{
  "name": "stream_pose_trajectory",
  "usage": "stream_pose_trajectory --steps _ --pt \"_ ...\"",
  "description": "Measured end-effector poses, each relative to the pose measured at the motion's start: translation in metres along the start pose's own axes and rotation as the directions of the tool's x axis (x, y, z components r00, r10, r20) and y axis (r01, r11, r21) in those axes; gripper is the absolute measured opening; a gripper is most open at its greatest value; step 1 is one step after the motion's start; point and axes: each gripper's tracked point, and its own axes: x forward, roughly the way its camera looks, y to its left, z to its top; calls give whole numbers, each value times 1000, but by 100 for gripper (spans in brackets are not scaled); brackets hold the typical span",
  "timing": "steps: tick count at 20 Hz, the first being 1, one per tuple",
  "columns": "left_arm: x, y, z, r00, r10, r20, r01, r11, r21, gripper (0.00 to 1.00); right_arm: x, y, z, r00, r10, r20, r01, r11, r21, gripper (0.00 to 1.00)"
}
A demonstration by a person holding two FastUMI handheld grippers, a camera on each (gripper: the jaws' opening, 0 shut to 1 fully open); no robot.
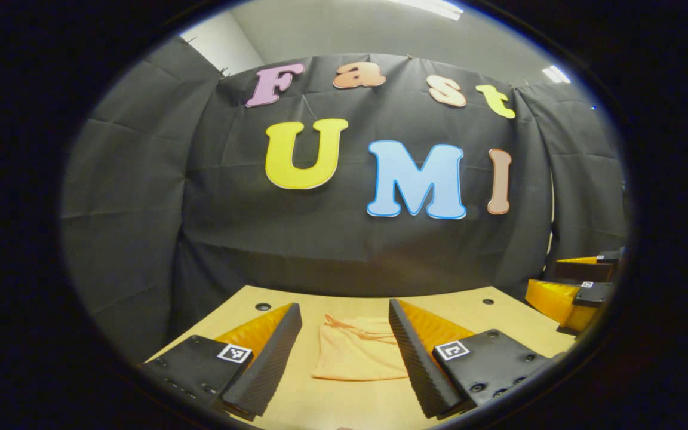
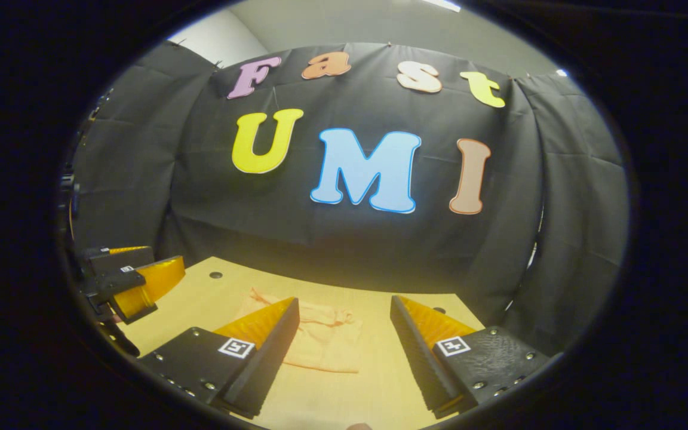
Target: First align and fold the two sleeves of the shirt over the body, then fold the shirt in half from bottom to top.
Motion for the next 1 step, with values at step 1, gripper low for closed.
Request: stream_pose_trajectory --steps 1 --pt "2 -1 2 1000 -9 7 9 1000 -11 95 -2 2 0 1000 5 -4 -5 1000 -8 95"
